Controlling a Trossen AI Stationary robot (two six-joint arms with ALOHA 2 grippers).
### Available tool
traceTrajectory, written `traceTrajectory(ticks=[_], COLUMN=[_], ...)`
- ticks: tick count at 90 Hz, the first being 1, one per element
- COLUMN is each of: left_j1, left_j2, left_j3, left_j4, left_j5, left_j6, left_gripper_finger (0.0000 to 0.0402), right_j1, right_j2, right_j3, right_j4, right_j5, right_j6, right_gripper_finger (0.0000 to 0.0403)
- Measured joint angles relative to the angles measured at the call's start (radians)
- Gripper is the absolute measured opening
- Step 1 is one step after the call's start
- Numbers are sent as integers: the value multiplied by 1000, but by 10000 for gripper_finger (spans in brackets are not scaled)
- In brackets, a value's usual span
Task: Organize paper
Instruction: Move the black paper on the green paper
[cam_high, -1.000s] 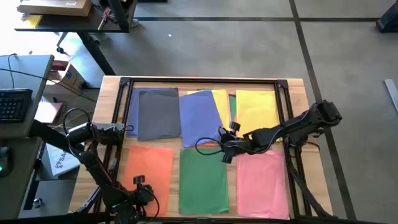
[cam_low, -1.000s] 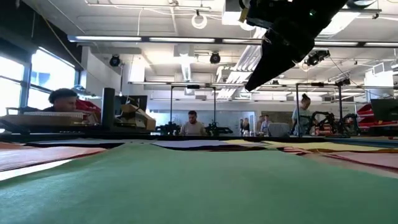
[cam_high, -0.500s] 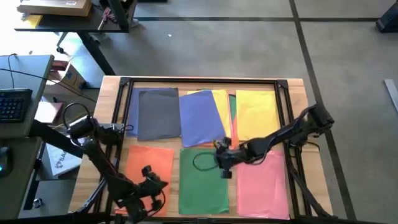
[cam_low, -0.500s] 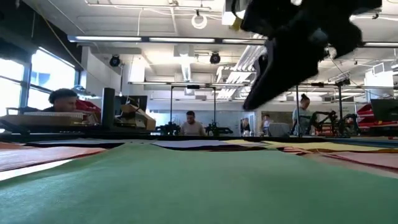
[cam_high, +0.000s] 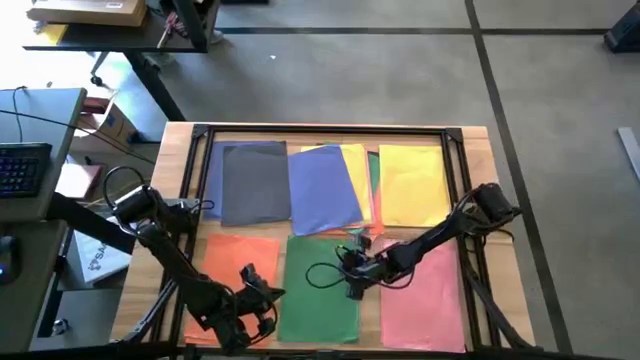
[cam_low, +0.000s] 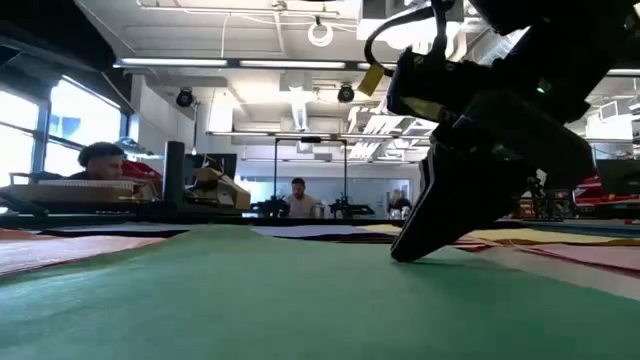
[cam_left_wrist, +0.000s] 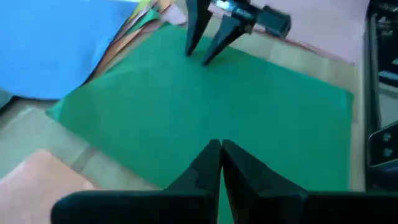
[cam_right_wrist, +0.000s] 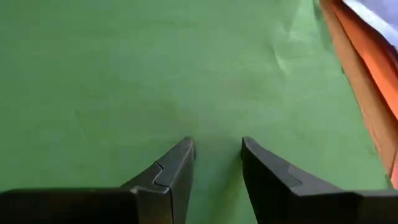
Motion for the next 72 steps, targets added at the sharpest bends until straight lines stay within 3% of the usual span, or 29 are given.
traceTrajectory(ticks=[25,41,63,72], left_j1=[1,6,18,31], left_j2=[0,-2,-2,-2], left_j3=[0,0,0,0], left_j4=[32,32,32,31], left_j5=[-4,-4,-31,3], left_j6=[20,51,53,73], left_gripper_finger=[0,0,1,5], right_j1=[40,60,59,59], right_j2=[1,-4,-87,-129], right_j3=[-2,-4,-3,-3], right_j4=[7,37,44,47], right_j5=[-5,63,77,80], right_j6=[-20,-13,-50,-84], right_gripper_finger=[119,119,119,119])
